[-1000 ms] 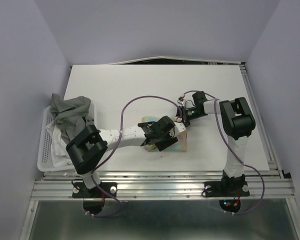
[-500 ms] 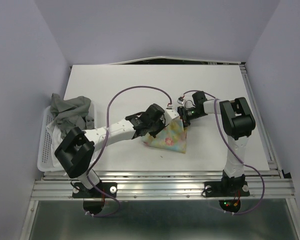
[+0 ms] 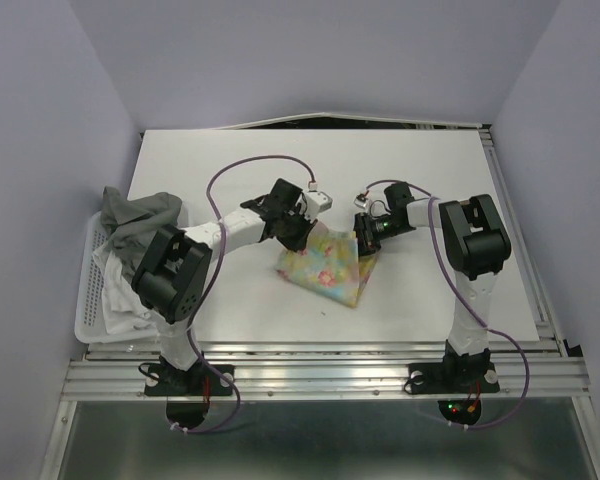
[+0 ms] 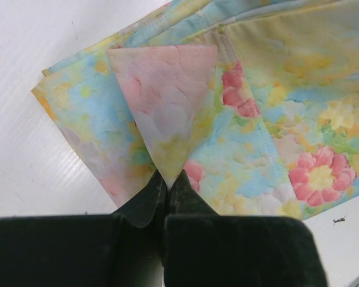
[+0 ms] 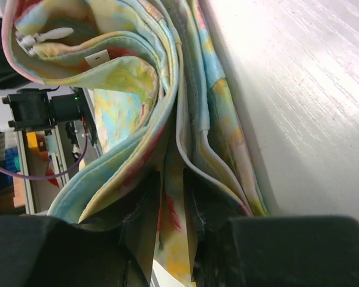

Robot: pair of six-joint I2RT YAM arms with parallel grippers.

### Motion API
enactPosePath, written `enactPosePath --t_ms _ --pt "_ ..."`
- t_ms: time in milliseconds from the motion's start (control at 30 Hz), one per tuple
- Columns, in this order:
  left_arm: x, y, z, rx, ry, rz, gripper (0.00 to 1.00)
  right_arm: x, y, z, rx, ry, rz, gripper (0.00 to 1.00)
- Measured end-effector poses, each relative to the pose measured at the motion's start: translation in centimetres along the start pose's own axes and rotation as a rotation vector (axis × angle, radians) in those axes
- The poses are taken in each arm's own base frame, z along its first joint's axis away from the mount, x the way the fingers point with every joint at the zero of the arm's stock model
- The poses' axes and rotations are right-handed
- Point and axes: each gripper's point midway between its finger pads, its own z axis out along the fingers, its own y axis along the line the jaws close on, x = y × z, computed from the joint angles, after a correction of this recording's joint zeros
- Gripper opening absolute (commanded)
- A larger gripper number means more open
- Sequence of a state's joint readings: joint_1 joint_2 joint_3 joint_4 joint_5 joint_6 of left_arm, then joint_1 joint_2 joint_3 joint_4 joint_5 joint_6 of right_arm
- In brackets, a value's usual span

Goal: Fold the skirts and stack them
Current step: Fold the skirt

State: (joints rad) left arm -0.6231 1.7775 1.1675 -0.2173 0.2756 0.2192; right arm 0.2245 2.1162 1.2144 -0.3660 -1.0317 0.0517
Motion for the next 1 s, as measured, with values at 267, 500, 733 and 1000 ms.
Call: enactPosePath --t_ms 267,500,733,1000 --pt "-0.3 1.5 1.9 0.122 -0.013 -0.103 0.00 0.0 0.0 0.0 0.001 0.002 -0.005 0.32" --pt "0.3 1.9 3.0 0.165 0.003 -0.171 0.00 -0.8 0.1 -0.9 0.106 0.014 -0.045 0.43" --pt "0.4 1.9 3.1 0.165 0.001 -0.161 0.00 -5.9 -1.0 -4.5 0.306 -0.055 -0.157 0.46" --pt "0.4 1.9 3.1 0.172 -0.004 -0.129 0.00 -11.2 -1.8 -7.5 0.360 -0.151 -0.184 0.44"
